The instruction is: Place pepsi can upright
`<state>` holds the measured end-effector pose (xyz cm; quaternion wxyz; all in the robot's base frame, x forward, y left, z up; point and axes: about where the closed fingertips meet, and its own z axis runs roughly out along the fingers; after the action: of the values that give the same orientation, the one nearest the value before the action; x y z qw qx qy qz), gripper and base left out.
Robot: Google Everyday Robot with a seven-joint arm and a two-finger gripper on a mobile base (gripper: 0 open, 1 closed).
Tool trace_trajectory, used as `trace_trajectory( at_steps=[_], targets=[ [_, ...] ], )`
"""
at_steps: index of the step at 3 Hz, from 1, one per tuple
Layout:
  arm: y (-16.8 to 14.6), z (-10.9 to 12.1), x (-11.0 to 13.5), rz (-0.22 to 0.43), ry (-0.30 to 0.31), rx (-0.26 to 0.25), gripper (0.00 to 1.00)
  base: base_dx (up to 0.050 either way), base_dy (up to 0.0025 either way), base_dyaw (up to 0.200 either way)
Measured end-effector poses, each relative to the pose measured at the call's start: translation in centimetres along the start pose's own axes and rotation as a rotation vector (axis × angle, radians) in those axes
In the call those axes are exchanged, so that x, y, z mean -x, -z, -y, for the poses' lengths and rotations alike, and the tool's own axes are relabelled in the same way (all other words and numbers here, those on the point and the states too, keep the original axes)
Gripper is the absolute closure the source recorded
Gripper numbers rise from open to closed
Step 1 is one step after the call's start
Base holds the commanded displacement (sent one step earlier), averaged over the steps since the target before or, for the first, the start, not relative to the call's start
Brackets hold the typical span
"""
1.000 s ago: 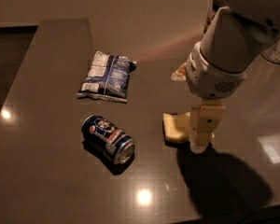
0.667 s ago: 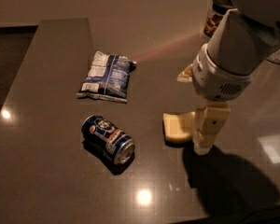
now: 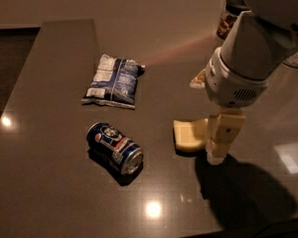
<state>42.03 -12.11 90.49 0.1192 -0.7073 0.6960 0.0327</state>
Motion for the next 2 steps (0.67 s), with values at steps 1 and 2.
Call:
trace_trajectory(
  at_steps=[1,2],
  targets=[
    [0.72,-0.16,0.11,-0.03,-0.01,-0.028,0.0,0.0,0.0,0.0],
    [1.6,-0.43,-0.06,-0.055,-0.026,-0.064,0.0,0.0,0.0,0.0]
  ],
)
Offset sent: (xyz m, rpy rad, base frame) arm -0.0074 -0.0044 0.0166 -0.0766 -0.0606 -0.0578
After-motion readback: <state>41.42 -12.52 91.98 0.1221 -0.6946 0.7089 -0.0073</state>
